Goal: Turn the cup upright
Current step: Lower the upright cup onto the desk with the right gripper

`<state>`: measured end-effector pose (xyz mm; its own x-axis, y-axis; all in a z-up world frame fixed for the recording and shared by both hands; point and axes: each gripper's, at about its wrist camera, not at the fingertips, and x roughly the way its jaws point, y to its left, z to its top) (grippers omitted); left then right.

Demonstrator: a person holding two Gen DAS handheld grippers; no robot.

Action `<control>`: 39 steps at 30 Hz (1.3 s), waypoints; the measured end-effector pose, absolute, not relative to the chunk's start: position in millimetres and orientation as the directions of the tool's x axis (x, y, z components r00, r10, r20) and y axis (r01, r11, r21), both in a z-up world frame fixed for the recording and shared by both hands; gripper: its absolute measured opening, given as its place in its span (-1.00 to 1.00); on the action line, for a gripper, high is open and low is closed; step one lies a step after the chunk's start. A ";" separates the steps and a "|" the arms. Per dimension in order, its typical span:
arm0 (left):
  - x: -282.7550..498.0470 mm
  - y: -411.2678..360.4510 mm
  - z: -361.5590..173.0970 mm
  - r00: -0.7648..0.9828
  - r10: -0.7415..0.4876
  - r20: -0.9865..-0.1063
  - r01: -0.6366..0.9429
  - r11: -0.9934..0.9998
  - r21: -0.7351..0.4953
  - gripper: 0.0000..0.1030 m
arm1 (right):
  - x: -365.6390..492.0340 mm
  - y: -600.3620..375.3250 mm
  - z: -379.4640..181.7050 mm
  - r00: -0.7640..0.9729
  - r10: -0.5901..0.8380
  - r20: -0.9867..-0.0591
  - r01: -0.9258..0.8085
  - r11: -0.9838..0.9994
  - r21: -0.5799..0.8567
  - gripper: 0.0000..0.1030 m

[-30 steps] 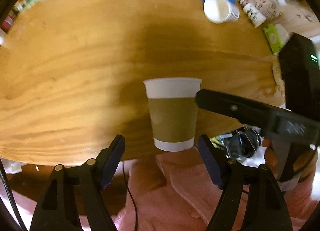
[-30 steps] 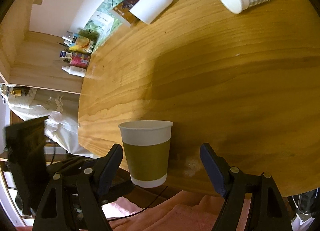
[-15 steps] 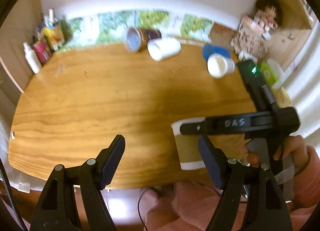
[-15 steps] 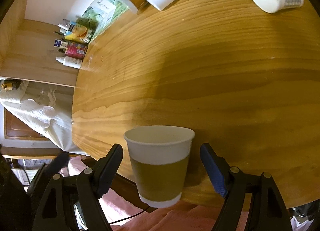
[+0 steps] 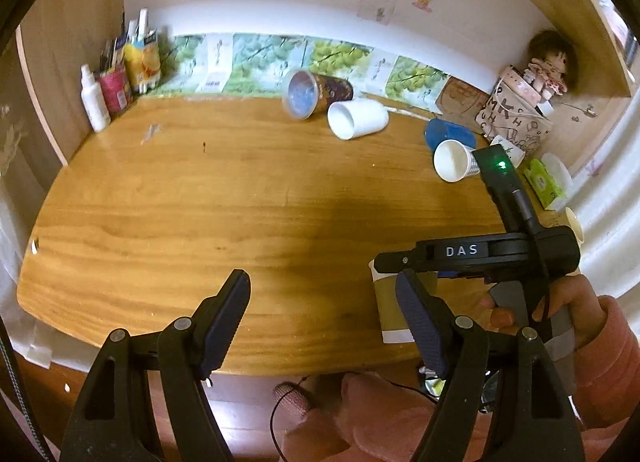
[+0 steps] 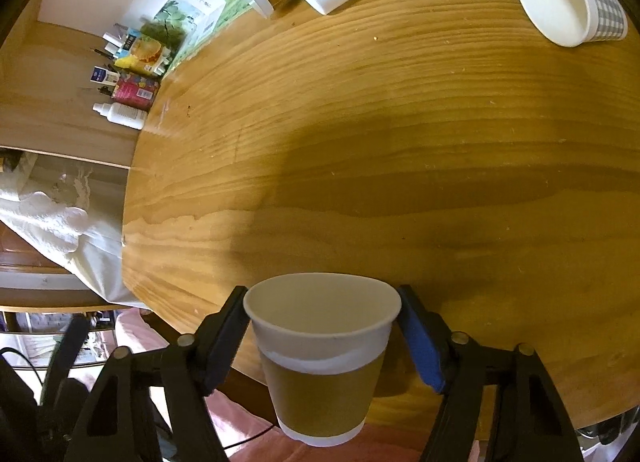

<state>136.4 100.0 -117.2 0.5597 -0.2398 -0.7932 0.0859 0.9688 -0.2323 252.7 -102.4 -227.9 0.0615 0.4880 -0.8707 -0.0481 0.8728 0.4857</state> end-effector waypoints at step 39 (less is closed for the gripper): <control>130.6 114.2 -112.7 0.582 -0.239 -0.777 0.073 0.967 -0.243 0.52 | 183.8 -89.2 -196.5 0.875 0.154 -0.458 -0.206 0.976 -0.065 0.36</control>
<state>130.6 114.2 -112.7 0.5819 -0.2394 -0.7772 0.0735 0.9673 -0.2429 183.8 -89.2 -196.5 0.8753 0.1542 -0.4584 -0.2060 0.9764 -0.0647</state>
